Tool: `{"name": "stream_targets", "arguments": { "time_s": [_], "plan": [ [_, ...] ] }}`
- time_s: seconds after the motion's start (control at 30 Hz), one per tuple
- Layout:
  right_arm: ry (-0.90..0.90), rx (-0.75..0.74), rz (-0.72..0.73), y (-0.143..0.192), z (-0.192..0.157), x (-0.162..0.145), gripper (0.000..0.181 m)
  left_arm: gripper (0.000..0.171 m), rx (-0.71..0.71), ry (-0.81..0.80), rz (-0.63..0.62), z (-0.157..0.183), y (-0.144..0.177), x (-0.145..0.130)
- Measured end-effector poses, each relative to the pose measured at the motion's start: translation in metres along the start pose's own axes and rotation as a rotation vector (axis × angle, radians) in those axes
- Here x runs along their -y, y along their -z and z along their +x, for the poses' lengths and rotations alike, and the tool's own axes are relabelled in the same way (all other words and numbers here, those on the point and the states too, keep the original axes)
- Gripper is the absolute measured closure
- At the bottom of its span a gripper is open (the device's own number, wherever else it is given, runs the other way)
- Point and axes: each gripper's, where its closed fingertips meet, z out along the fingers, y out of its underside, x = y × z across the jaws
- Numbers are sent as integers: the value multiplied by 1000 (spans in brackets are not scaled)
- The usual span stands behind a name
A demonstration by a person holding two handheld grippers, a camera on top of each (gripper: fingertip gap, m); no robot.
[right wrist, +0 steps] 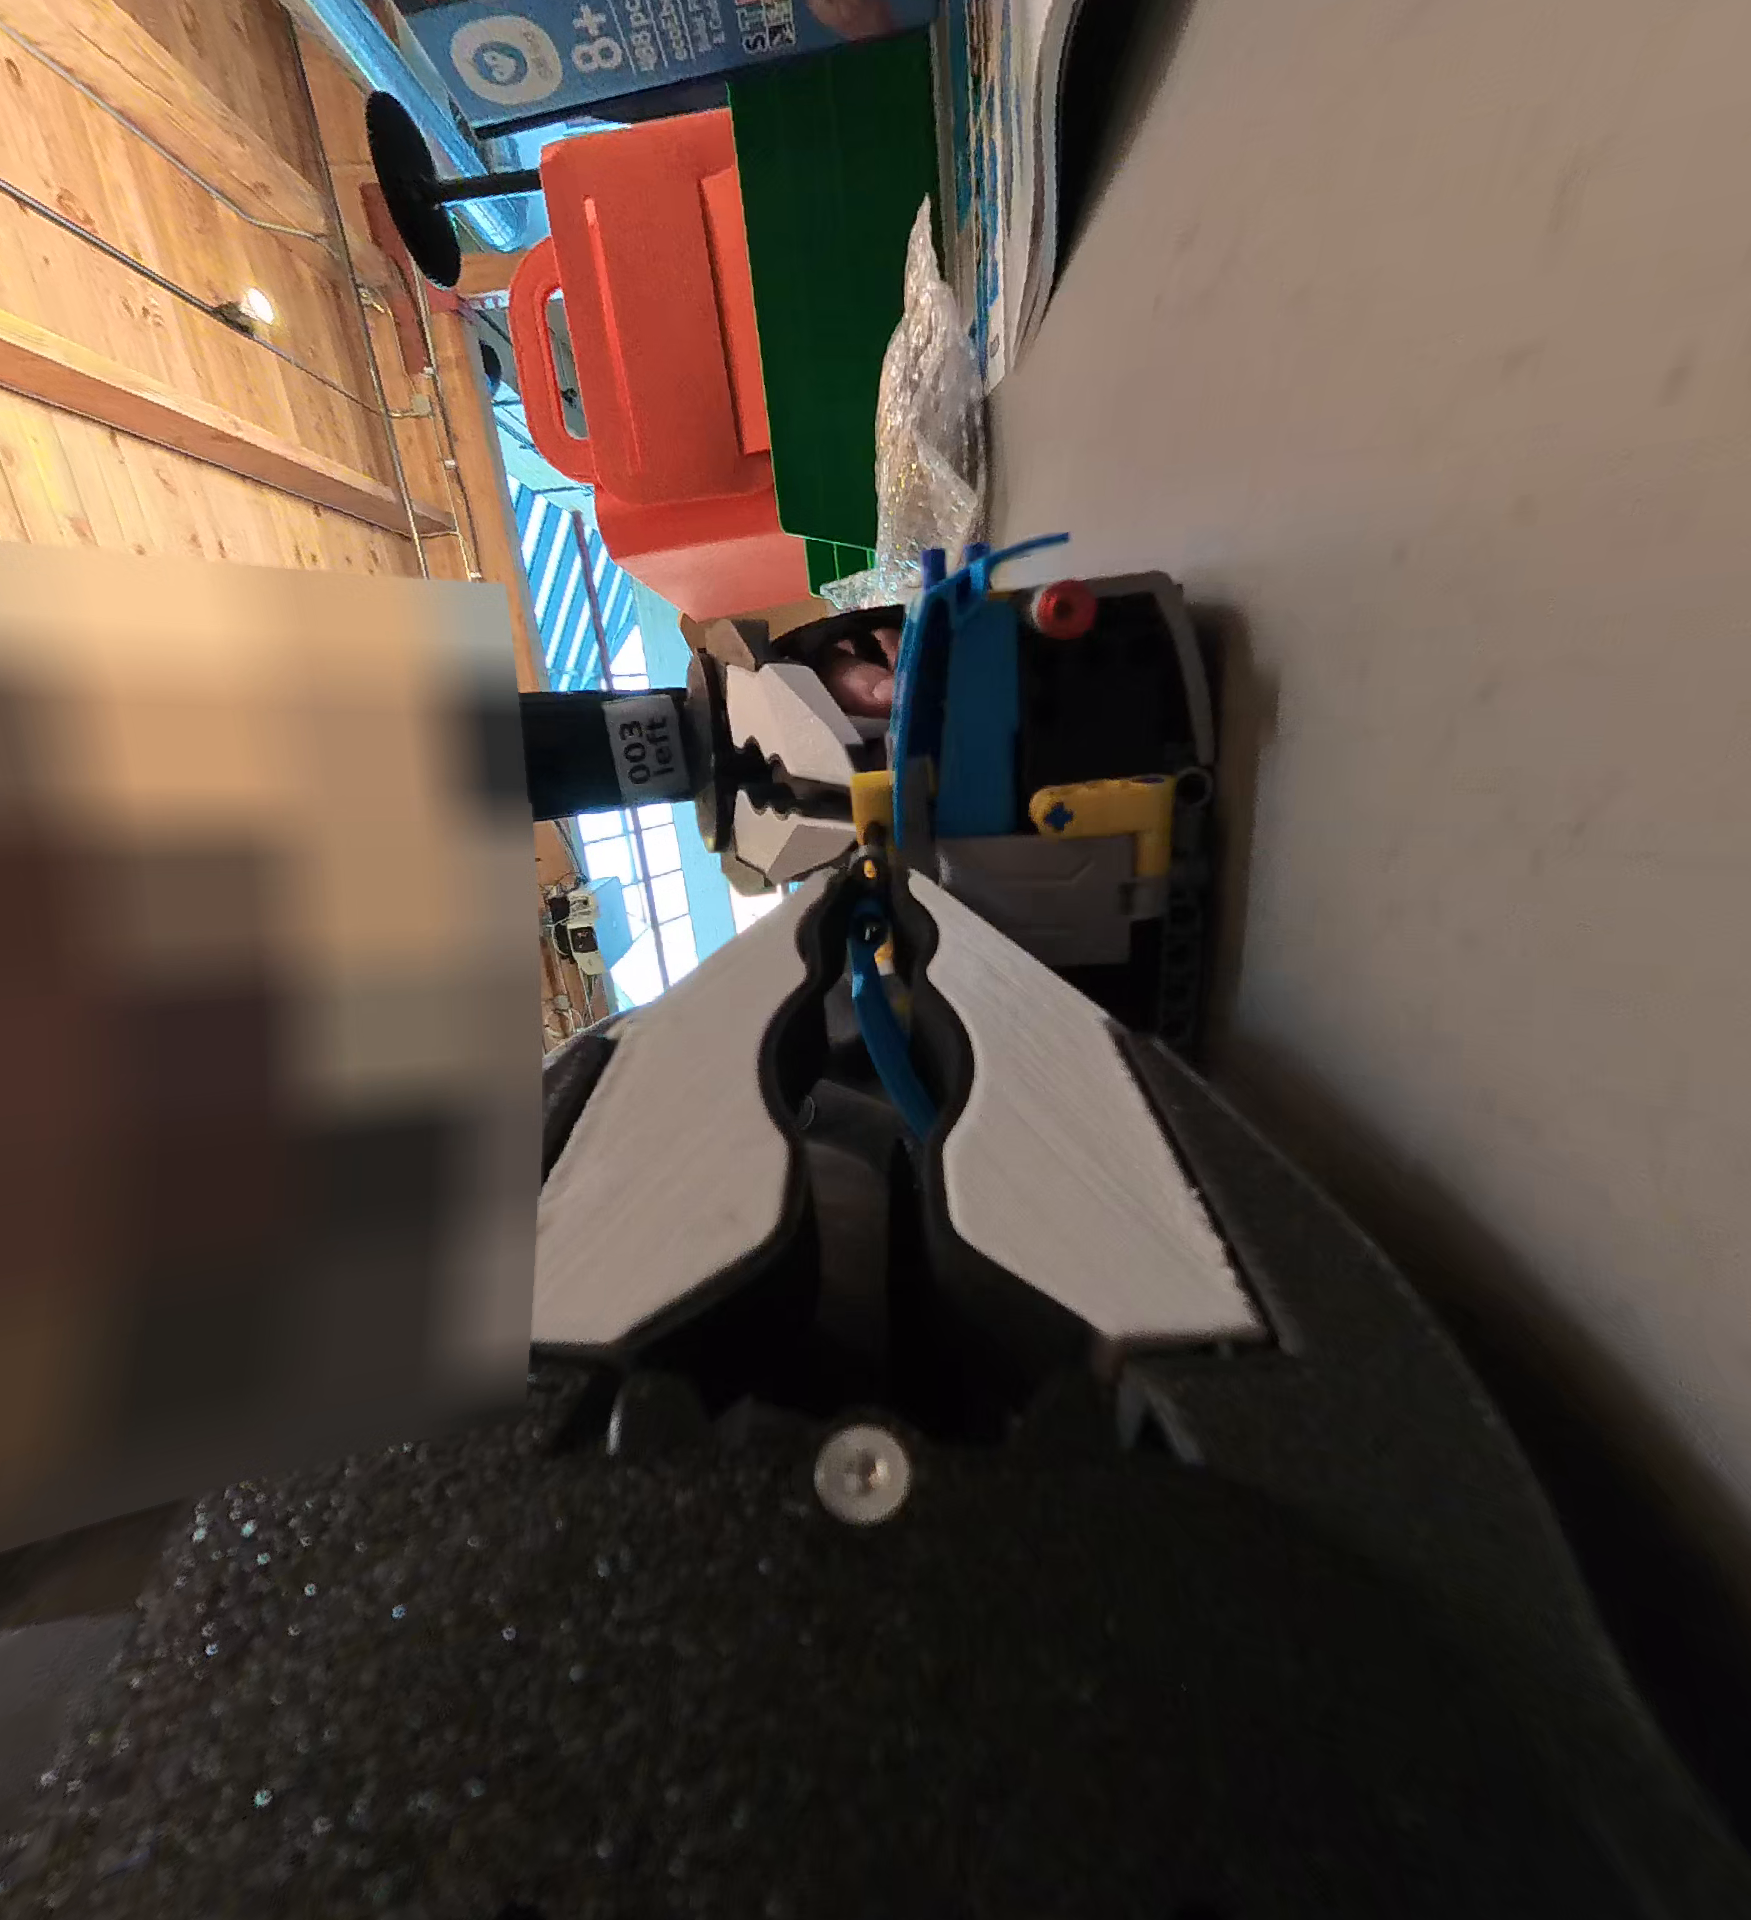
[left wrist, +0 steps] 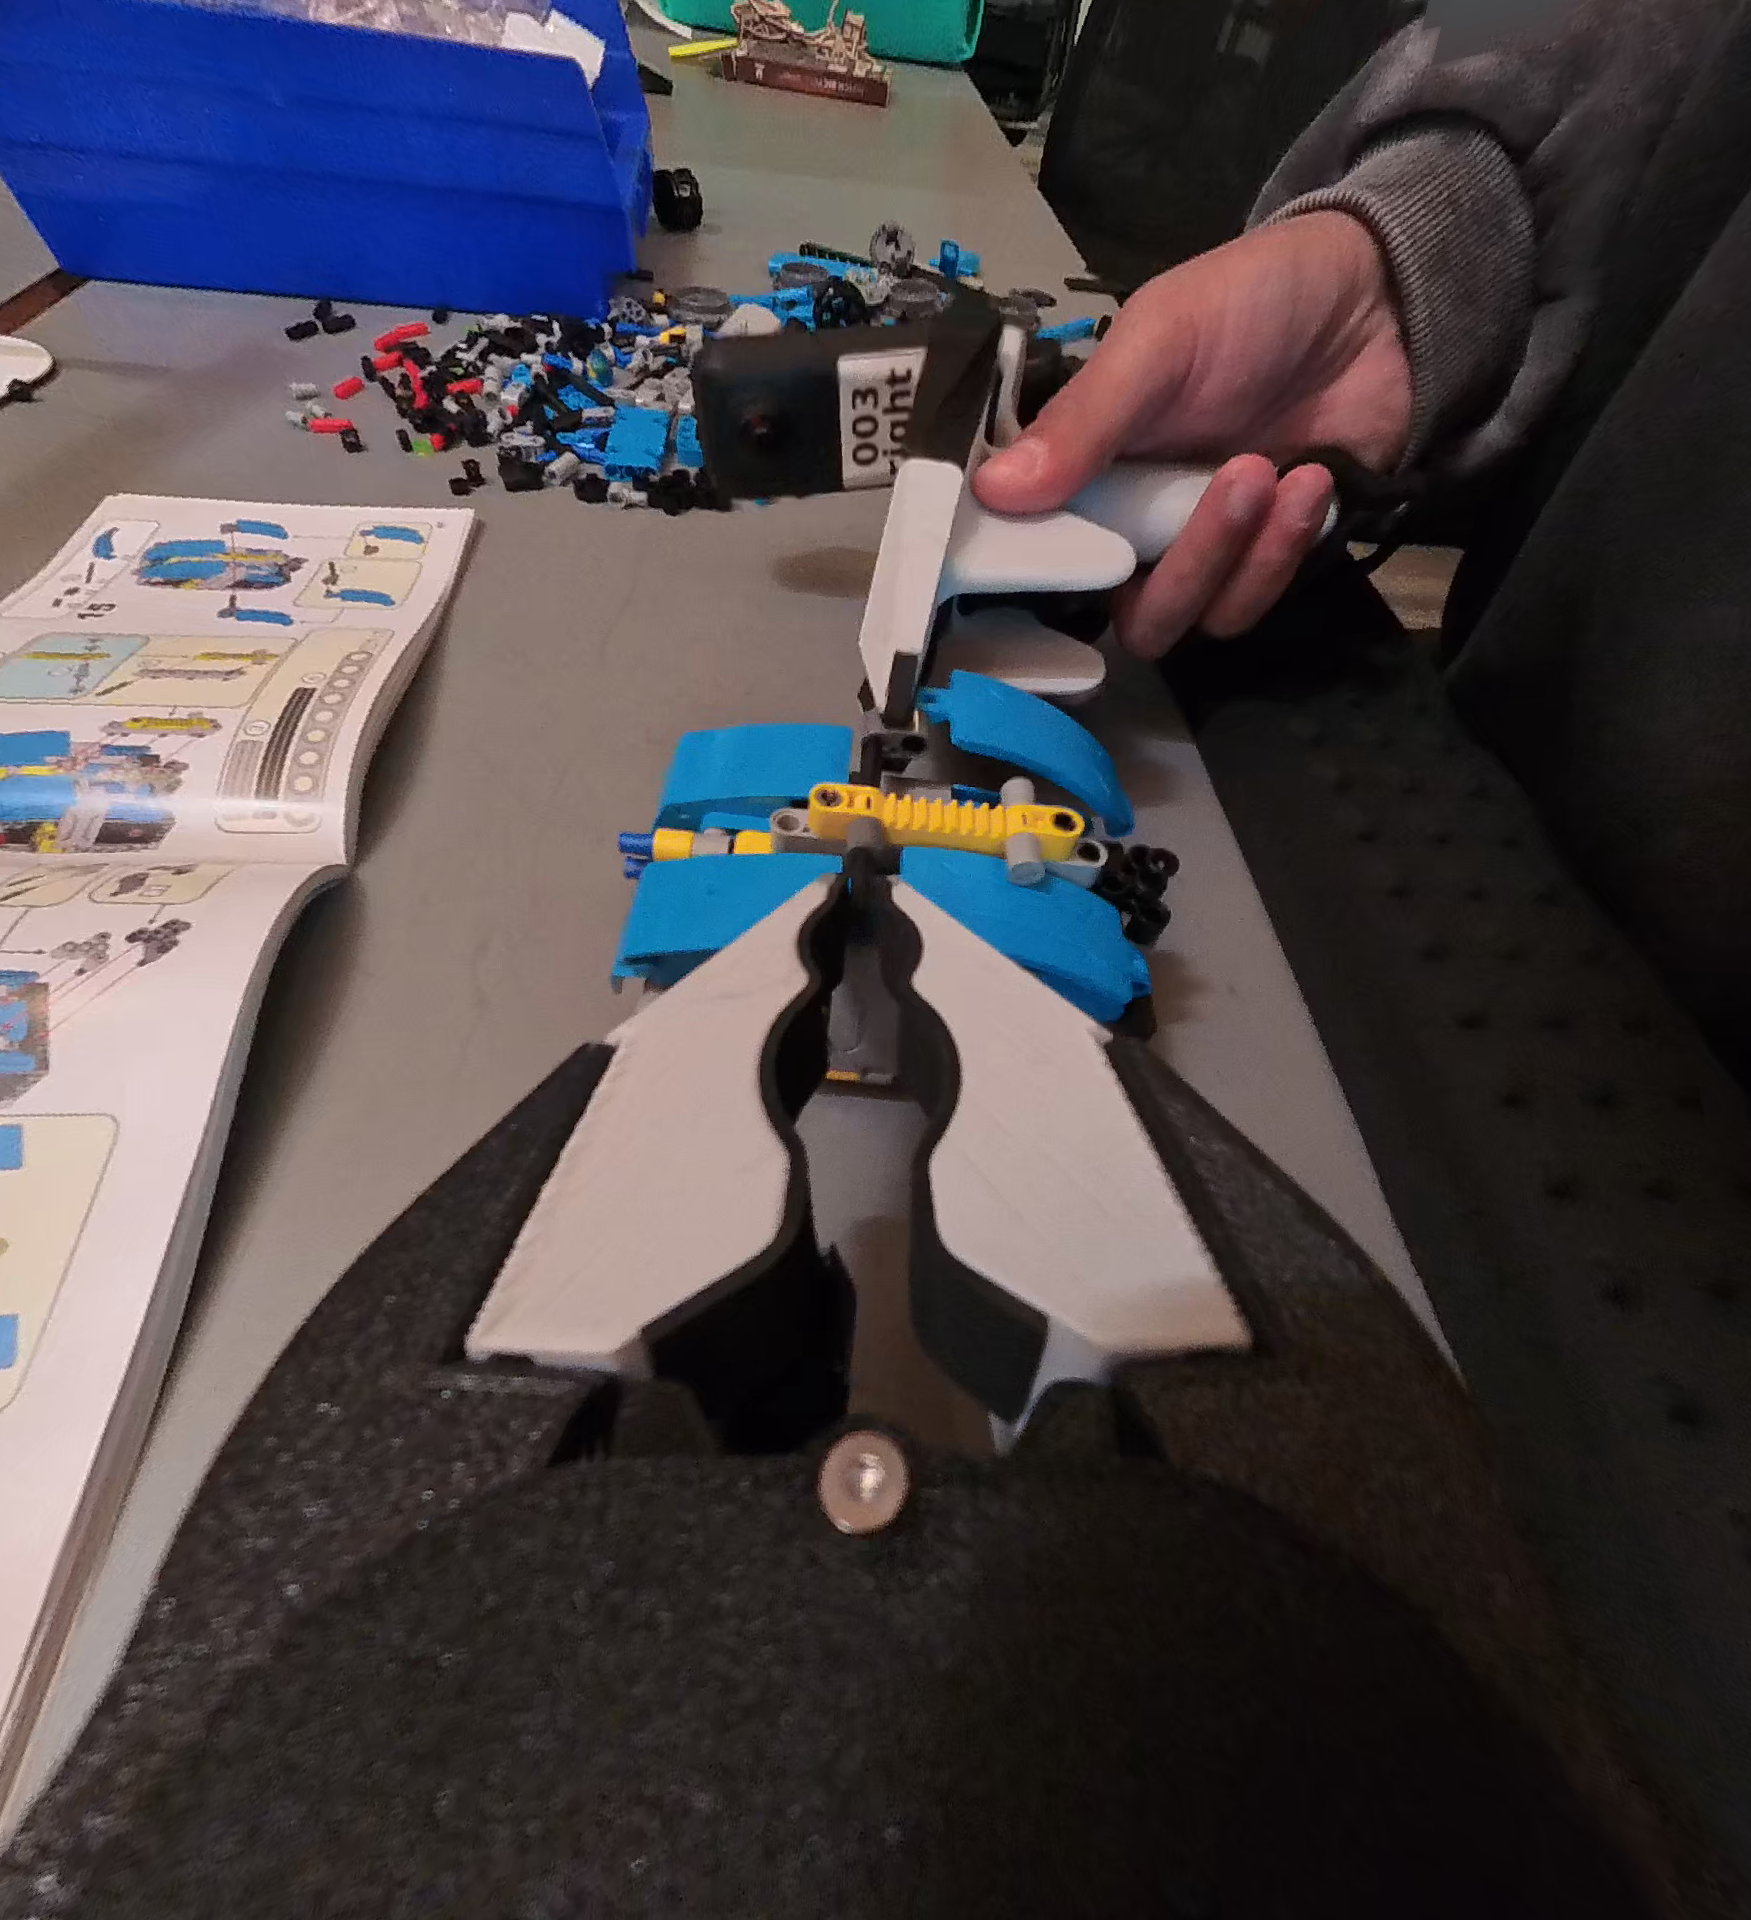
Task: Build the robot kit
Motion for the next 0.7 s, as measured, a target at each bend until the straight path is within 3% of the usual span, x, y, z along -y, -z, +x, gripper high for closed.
{"name": "stream_targets", "arguments": {
  "time_s": [0.17,0.37,0.53,0.7],
  "plan": [
    [34,-21,-4,-1,4,3,174,168,3,-19,-9,3,-1,-1],
    [163,-88,-131,-2,2,2,175,168,-11,-22,-10,5,-1,-2],
    [119,-22,-219,-2,-3,0,174,168,-15,-22,-13,5,-1,-2],
    [98,-33,-214,-1,3,1,174,168,-15,-27,-13,6,-1,-2]
  ]
}}
